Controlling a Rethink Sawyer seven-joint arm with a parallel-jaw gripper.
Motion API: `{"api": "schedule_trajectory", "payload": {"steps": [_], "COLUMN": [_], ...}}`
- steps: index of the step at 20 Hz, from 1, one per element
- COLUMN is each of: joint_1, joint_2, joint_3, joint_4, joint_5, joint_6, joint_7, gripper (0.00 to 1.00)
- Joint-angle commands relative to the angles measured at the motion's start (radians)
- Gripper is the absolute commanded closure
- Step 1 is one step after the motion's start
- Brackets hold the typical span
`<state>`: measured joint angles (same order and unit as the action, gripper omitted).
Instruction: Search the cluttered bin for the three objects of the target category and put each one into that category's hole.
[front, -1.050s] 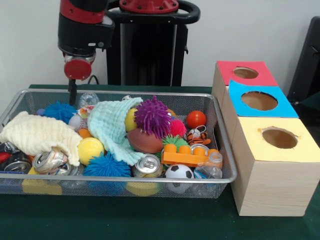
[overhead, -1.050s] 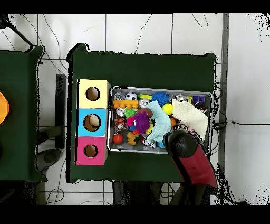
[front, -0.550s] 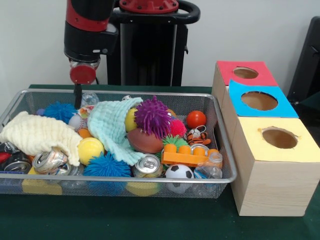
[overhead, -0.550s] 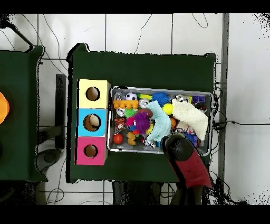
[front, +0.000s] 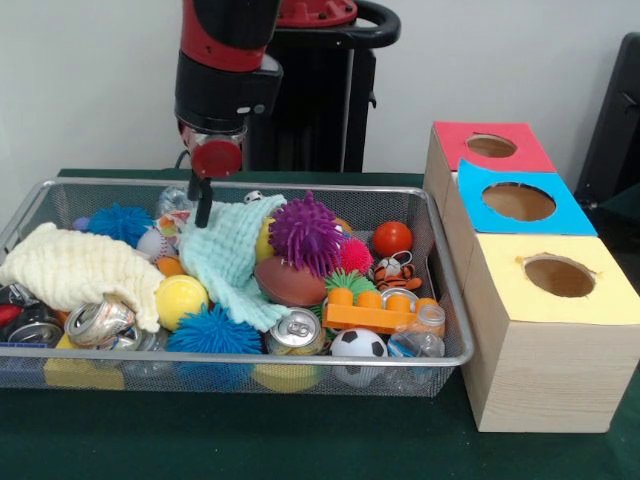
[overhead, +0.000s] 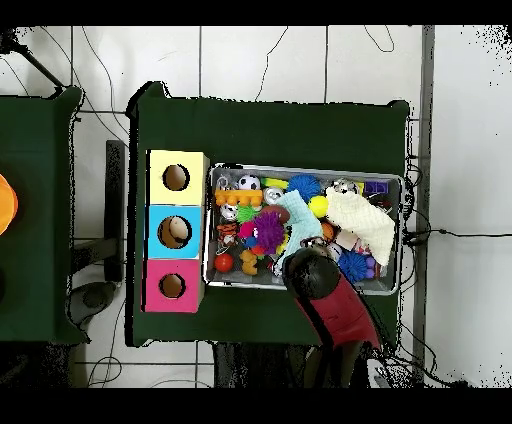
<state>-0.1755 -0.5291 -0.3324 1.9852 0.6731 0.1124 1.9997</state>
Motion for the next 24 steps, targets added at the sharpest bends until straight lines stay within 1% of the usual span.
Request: {"api": "schedule_trajectory", "payload": {"steps": [1, 4, 11, 13, 18, 24], "joint_1": [-0.061, -0.083, -0.057, -0.037, 0.036, 0.063], "joint_2": [0.051, 0.059, 0.042, 0.031, 0.002, -0.02], "joint_3": [0.167, 0.191, 0.147, 0.118, 0.01, -0.034], "joint_4": [0.009, 0.013, 0.008, 0.006, -0.01, -0.024], "joint_5": [0.027, 0.017, 0.028, 0.035, 0.045, 0.042], "joint_6": [-0.081, -0.104, -0.072, -0.048, 0.054, 0.112], "joint_7": [0.256, 0.256, 0.249, 0.248, 0.252, 0.254], "gripper": [0.0, 0.0, 0.0, 0.0, 0.0, 0.0]}}
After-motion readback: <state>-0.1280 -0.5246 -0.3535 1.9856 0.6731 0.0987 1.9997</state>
